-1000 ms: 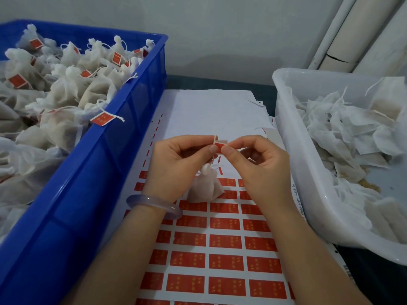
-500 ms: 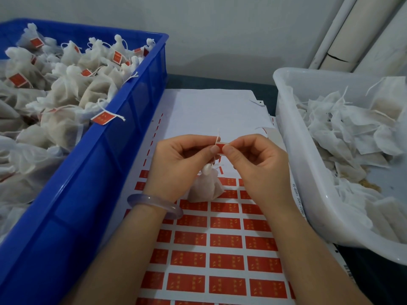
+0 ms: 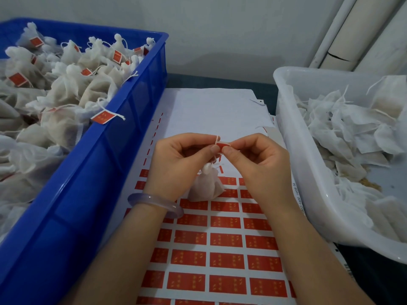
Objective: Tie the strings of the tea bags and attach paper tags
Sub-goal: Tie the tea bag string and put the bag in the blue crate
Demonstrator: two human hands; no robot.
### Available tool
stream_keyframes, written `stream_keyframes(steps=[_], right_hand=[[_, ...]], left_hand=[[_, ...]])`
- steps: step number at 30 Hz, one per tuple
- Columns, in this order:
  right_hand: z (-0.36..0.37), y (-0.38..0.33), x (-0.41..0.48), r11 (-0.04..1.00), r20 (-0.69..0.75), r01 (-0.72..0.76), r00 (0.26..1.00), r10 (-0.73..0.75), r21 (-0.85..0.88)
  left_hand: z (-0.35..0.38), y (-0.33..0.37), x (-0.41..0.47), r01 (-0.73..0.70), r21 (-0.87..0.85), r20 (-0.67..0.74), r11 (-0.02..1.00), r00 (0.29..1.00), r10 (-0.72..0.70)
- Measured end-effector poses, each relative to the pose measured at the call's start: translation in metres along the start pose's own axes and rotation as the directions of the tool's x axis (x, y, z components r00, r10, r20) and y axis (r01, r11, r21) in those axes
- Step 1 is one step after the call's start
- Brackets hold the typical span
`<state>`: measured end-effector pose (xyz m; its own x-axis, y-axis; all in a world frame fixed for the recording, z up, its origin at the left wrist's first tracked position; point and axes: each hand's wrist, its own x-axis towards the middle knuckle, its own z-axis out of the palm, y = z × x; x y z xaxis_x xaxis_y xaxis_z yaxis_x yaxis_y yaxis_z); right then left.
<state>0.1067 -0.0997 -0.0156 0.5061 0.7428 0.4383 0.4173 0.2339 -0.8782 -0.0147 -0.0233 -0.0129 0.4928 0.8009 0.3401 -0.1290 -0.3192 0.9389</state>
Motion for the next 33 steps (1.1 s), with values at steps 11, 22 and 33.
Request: stream_keyframes(steps=[11,22,33], right_hand=[[0.001,0.001,0.0,0.999,0.03,-0.031,0.999,0.031,0.02],[0.003,0.003,-0.002,1.0,0.065,0.021,0.998,-0.022,0.02],[0.014,0.012,-0.012,0.982,0.363,-0.043,0.925,0.108,-0.183]], left_hand=[[-0.001,0.0,0.0,0.012,-0.003,0.008,1.0,1.0,-0.012],[-0.001,-0.002,0.001,0.02,-0.009,0.045,1.0,0.999,-0.02],[-0.004,-0.008,0.001,0.055,-0.027,-0.09,0.998,0.994,-0.057]])
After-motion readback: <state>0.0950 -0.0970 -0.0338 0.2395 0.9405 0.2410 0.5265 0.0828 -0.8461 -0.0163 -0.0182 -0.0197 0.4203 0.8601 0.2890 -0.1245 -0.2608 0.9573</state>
